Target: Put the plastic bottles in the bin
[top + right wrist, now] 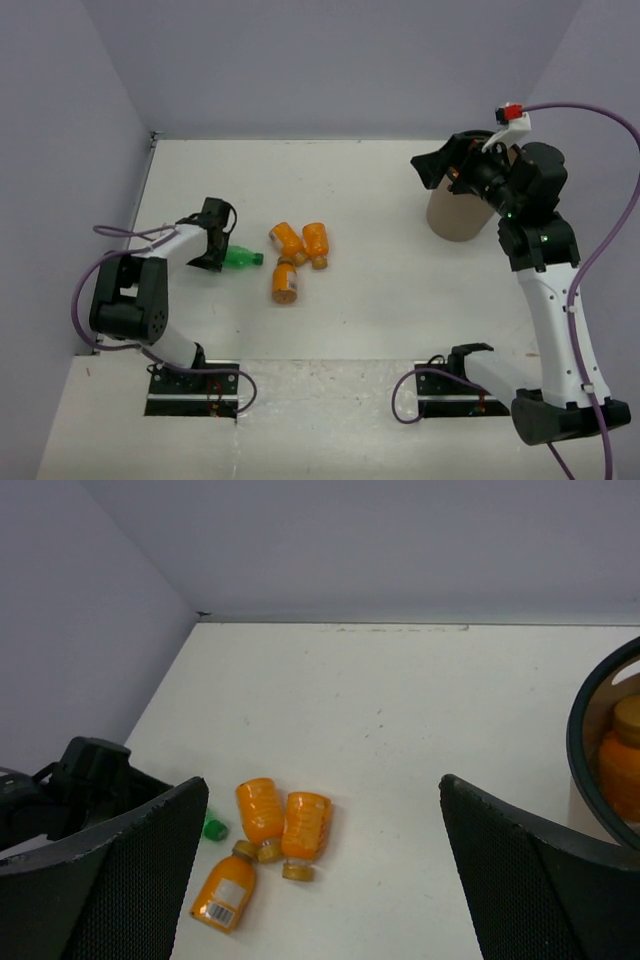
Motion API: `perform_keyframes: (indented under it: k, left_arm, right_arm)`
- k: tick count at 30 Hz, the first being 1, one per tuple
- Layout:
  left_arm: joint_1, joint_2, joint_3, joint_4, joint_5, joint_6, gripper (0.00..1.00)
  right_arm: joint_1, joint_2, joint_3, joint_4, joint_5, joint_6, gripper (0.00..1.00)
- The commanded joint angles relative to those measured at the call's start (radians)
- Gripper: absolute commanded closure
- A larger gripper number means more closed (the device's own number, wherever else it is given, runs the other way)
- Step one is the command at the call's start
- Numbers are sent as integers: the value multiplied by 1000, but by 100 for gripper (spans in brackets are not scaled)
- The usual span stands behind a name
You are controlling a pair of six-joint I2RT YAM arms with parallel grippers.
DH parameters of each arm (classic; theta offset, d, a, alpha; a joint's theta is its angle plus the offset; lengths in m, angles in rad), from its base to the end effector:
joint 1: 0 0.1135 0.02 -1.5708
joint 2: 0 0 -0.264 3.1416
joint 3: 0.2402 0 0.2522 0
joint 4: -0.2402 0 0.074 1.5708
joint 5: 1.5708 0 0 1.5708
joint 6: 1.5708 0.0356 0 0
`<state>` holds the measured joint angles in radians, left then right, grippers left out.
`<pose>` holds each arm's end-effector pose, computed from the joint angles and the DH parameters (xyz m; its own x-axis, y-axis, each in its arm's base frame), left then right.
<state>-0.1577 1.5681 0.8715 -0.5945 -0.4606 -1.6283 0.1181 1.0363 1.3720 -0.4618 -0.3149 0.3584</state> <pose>0.2740 -0.0275 0.1646 0.0351 -0.9111 -0.4106 -0.9488 0.0988 -0.3002 0.2013 0.0350 0.4645 -0.2633 0.3046 -0.9154 -0.3468 0.8555 0.3845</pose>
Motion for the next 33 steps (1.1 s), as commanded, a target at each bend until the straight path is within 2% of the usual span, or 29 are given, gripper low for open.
perform_keyframes:
  k: [1, 2, 3, 4, 7, 9, 10, 13, 15, 16, 18, 19, 21, 22, 25, 30, 31, 33]
  left_arm:
    - [6, 4, -52, 107, 17, 39, 50]
    - [12, -9, -84, 134, 25, 42, 58]
    - [15, -16, -97, 140, 28, 42, 74]
    - [26, -23, -104, 142, 34, 42, 82]
    - [41, -74, -101, 96, 25, 57, 93]
    - [41, -156, -73, 70, 14, 125, 100]
    - [41, -183, -51, 65, 19, 172, 100]
    - [26, -262, 76, 53, 80, 495, 100]
    - [-12, -333, 118, 76, 137, 618, 100]
    - [-32, -362, 115, 131, 208, 728, 100]
    - [-65, -474, 78, 227, 334, 832, 100]
    - [-84, -550, 26, 308, 465, 870, 100]
    - [-95, -618, -43, 433, 662, 903, 100]
    - [-104, -646, -104, 538, 818, 895, 100]
    - [-144, -726, -140, 646, 962, 874, 100]
    - [-229, -806, -184, 726, 979, 818, 100]
    - [-230, -825, -190, 742, 978, 802, 100]
    - [-235, -844, -212, 757, 975, 782, 100]
  right_arm:
    - [15, 13, -2, 41, -65, 14, 1]
    - [32, 16, -4, 45, -66, 14, 1]
    - [43, 21, -5, 46, -66, 14, 1]
    - [69, 24, -7, 49, -76, 11, 1]
    - [138, 51, -17, 55, -111, 4, 1]
    - [256, 76, -22, 66, -165, -25, 1]
    - [300, 105, -37, 69, -191, -38, 1]
    - [458, 154, -121, 187, -301, -1, 1]
    - [517, 186, -140, 212, -331, 10, 1]
    - [572, 218, -148, 230, -325, 17, 1]
    - [620, 249, -159, 273, -323, 34, 1]
    - [653, 278, -175, 340, -323, 74, 1]
    - [678, 307, -188, 408, -287, 118, 2]
    - [698, 323, -195, 455, -265, 151, 2]
    - [729, 384, -172, 514, -236, 162, 5]
    - [752, 432, -172, 597, -202, 208, 10]
    - [753, 436, -169, 609, -207, 214, 12]
    - [758, 458, -157, 623, -231, 231, 23]
